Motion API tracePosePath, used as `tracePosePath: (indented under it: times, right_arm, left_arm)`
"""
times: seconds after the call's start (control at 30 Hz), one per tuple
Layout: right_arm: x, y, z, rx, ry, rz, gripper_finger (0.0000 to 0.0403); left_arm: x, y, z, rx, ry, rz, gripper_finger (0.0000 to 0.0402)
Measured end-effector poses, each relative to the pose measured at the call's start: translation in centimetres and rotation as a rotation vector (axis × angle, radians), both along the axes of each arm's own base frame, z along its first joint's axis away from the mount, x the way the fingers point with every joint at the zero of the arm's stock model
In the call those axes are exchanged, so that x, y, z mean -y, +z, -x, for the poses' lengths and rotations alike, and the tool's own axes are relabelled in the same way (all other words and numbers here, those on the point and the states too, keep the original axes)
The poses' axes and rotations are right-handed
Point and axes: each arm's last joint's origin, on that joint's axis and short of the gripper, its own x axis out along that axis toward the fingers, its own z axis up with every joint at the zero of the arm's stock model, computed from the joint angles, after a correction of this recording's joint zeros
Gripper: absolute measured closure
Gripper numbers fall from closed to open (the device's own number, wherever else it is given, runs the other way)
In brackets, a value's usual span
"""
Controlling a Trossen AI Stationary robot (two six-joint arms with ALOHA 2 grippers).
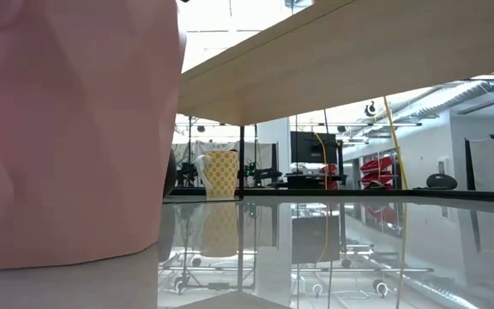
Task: Place coffee mugs
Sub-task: Put the orange mug on the shelf
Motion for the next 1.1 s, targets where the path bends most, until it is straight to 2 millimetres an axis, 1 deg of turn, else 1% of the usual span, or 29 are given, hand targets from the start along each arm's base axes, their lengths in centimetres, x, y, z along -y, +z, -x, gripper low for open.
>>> tracePosePath:
  times: [0.1, 0.27, 0.37, 0.57, 0.8, 1.1]
  right_arm:
    - [1.0, -0.6, -1.2, 0.046, -0.030, 0.011, 0.0301]
    - [2.2, -2.4, -2.5, -0.019, 0.075, -0.052, 0.0334]
    - [2.4, -2.6, -2.7, -0.017, 0.129, -0.059, 0.0358]
    - [2.6, -2.4, -2.5, -0.011, 0.217, -0.100, 0.0399]
    - [2.4, -2.3, -2.2, -0.012, 0.258, -0.130, 0.0402]
    - [2.3, -1.8, -0.8, -0.020, 0.260, -0.129, 0.0402]
  left_arm:
    - [0.0, 0.0, 0.0, 0.007, 0.007, 0.020, 0.0321]
    - [0.2, 0.0, 0.0, 0.015, 0.015, 0.067, 0.0321]
    - [0.6, 0.0, 0.0, 0.020, 0.020, 0.086, 0.0321]
    - [1.4, 0.0, 0.2, 0.028, 0.017, 0.115, 0.0321]
    - [1.3, 0.0, 0.2, 0.030, 0.025, 0.106, 0.0321]
    - [0.7, 0.0, 0.1, 0.021, 0.024, 0.082, 0.0321]
